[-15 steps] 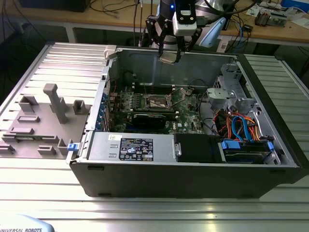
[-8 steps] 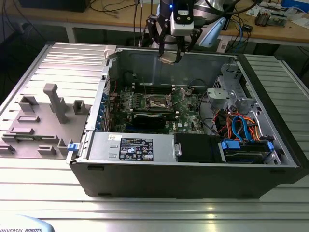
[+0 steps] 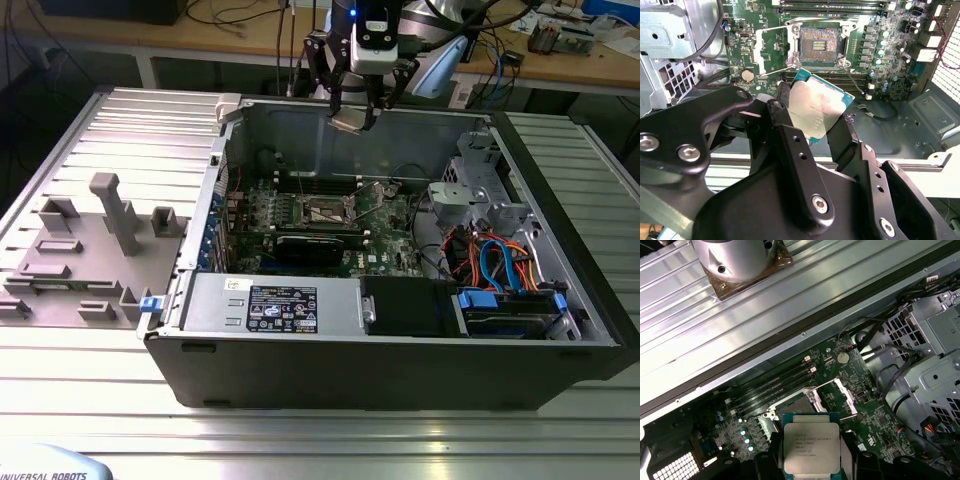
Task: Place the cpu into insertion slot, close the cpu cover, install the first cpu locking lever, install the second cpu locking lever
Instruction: 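Place the cpu into insertion slot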
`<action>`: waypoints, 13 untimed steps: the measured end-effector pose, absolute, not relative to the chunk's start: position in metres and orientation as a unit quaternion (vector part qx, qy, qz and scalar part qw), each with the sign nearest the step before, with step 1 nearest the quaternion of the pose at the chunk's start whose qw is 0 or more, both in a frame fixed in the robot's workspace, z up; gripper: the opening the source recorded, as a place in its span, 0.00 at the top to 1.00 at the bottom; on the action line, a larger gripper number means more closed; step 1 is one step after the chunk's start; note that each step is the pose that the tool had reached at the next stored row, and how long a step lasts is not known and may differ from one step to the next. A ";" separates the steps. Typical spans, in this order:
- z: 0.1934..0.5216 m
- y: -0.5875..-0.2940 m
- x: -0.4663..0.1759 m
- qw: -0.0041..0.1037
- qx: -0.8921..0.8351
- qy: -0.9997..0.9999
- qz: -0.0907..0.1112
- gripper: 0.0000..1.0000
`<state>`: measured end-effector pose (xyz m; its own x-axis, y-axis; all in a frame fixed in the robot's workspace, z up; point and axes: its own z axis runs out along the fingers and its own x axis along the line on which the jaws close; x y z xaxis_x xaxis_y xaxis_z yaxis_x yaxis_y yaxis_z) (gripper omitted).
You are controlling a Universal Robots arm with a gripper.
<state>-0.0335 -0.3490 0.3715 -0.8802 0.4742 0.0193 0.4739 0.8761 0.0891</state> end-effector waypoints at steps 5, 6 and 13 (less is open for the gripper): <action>0.371 -0.349 -0.034 0.002 0.245 0.969 0.046 0.46; 0.371 -0.349 -0.034 0.002 0.245 0.969 0.046 0.46; 0.371 -0.349 -0.034 0.002 0.253 0.966 0.046 0.46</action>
<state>-0.0335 -0.3490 0.3715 -0.8717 0.4897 0.0193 0.4893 0.8675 0.0891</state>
